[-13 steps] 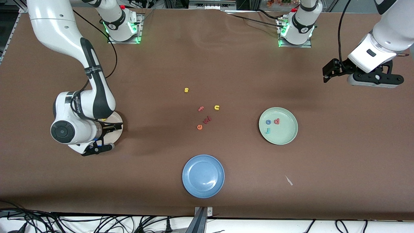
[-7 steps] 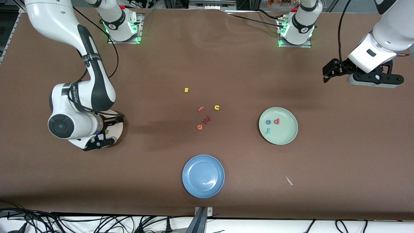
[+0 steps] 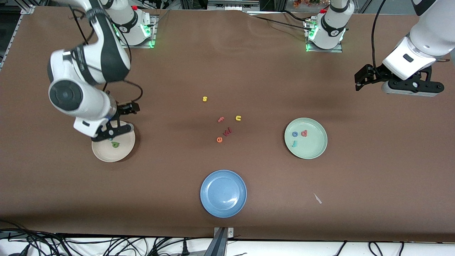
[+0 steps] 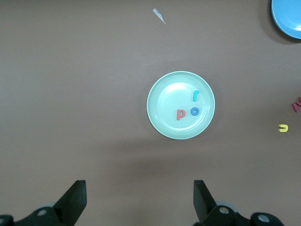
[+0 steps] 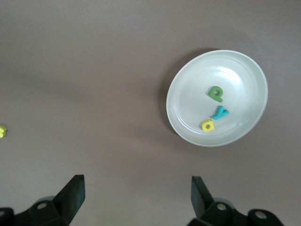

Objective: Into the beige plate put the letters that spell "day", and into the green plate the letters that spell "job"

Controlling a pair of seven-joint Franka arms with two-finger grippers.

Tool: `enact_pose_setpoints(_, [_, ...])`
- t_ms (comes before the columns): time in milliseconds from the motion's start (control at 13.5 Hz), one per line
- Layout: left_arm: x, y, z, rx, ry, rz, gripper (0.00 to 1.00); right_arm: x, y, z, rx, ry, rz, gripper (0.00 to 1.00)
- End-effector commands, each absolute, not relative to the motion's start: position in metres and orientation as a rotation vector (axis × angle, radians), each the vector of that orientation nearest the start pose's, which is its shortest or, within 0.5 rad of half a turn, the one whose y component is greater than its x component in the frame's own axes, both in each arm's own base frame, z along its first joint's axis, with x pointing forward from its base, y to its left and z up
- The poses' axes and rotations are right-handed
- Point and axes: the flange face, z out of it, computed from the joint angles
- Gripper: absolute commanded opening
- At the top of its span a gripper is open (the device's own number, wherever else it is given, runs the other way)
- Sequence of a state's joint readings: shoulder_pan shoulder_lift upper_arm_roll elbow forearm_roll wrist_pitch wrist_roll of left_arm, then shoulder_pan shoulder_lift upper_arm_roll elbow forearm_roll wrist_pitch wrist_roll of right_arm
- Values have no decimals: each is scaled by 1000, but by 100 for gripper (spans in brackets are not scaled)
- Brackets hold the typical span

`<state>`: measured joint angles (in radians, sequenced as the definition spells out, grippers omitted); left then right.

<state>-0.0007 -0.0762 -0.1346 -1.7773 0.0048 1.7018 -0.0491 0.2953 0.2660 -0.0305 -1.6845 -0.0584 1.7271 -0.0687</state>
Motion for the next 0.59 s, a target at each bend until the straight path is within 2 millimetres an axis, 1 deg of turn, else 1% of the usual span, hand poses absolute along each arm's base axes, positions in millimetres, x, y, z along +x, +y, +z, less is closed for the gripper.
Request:
enact_pose_setpoints(0, [533, -76, 585, -3150, 167, 7, 100, 556, 136, 484, -3182, -536, 230, 100])
enact_pose_setpoints(222, [533, -77, 585, -3150, 172, 8, 100, 539, 95, 537, -3183, -415, 195, 100])
enact_pose_setpoints(371, [533, -78, 585, -3150, 170, 8, 100, 529, 84, 562, -3175, -375, 179, 100])
enact_pose_setpoints(445, [533, -78, 585, -3150, 170, 8, 100, 525, 77, 569, -3171, -351, 207, 100])
enact_pose_setpoints(519, [533, -78, 585, -3150, 170, 8, 100, 525, 71, 582, -3169, -329, 190, 100])
